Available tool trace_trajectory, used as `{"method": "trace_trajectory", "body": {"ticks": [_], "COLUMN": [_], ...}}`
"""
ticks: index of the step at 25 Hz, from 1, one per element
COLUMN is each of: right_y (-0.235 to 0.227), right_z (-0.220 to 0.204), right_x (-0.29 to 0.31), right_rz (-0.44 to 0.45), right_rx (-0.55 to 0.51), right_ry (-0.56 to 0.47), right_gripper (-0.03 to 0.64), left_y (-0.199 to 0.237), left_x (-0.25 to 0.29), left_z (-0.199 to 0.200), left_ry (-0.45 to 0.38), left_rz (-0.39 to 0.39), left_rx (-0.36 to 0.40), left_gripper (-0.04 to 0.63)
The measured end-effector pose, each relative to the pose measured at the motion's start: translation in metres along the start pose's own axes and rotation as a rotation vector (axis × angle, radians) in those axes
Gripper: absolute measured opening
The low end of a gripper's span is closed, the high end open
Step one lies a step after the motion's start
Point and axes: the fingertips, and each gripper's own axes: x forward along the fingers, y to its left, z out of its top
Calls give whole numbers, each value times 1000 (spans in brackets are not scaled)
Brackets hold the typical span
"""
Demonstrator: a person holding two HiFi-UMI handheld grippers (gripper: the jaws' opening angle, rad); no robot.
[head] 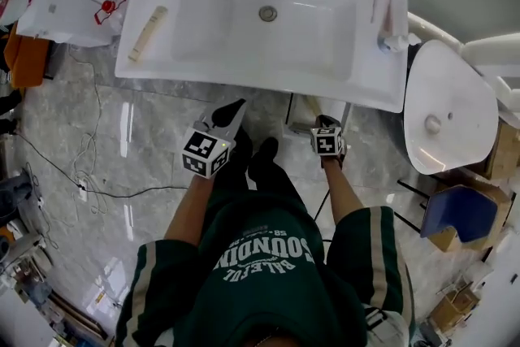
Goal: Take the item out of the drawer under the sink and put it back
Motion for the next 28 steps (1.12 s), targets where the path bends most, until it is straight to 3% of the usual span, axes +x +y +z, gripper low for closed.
{"method": "trace_trajectory", "body": {"ticks": [8, 20, 28], "right_y": [11, 12, 15], "right_z": [71, 218, 283], "right_x": [-97, -238, -322], "right_rz": [46, 84, 90], "right_rx": [35, 43, 17], "right_ry": [-244, -686, -902], "right_gripper": [2, 2, 2], "left_y": [-18, -23, -17], "left_x": [0, 1, -19], "left_z": [38, 103, 146], "left_ry": [-60, -153, -244], "left_rz": [-21, -20, 6], "left_rx": [50, 137, 176], "left_gripper": [51, 51, 51]}}
